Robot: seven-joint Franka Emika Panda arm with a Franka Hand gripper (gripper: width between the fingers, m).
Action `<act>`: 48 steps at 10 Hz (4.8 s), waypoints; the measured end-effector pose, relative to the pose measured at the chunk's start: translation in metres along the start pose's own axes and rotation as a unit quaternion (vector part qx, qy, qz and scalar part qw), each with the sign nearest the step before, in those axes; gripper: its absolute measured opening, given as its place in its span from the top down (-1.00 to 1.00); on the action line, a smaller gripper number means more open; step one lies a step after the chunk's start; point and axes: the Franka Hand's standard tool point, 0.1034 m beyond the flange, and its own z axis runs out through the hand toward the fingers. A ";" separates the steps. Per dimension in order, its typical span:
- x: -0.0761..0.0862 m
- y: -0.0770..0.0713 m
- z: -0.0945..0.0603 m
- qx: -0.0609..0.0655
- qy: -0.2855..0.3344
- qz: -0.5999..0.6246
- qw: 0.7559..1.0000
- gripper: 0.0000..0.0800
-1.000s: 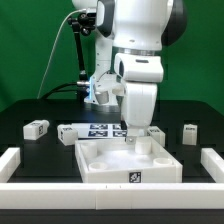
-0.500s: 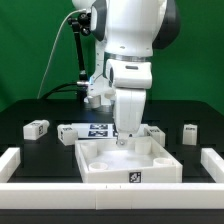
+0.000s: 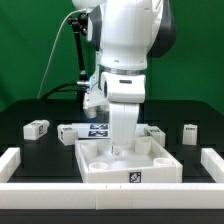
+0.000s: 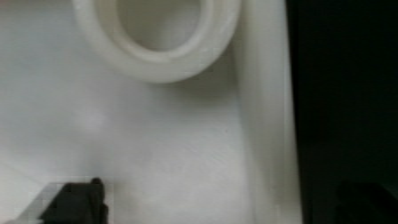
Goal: Assemble one leg
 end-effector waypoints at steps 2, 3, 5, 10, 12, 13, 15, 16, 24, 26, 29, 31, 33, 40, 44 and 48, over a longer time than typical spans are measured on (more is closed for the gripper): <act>0.004 -0.001 0.000 0.000 0.000 0.007 1.000 -0.62; 0.003 -0.001 0.001 0.001 0.000 0.008 1.000 -0.37; 0.003 -0.001 0.001 0.001 0.000 0.008 1.000 -0.04; 0.003 0.000 0.000 -0.002 0.001 0.009 1.000 0.83; 0.003 0.000 0.000 -0.002 0.001 0.009 1.000 0.83; 0.003 0.000 0.000 -0.002 0.001 0.009 1.000 0.83; 0.016 0.002 -0.001 -0.004 0.003 0.018 1.000 0.83; 0.030 0.003 -0.002 -0.005 0.006 0.015 1.000 0.83; 0.084 0.034 -0.009 -0.011 0.013 0.020 1.000 0.83; 0.085 0.034 -0.009 -0.011 0.013 0.022 1.000 0.83; 0.084 0.034 -0.009 -0.011 0.013 0.023 1.000 0.57; 0.084 0.034 -0.009 -0.011 0.013 0.023 1.000 -0.12; 0.084 0.034 -0.009 -0.011 0.013 0.023 1.000 -0.50; 0.093 0.028 -0.028 -0.022 0.012 0.055 0.998 -0.62; 0.103 0.024 -0.062 -0.046 0.014 0.093 0.995 -0.62; 0.103 0.023 -0.059 -0.042 0.018 0.185 0.982 -0.62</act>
Offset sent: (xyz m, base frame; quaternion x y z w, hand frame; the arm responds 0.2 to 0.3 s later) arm 0.0000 0.0000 0.0000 0.0000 0.0000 0.0000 1.0000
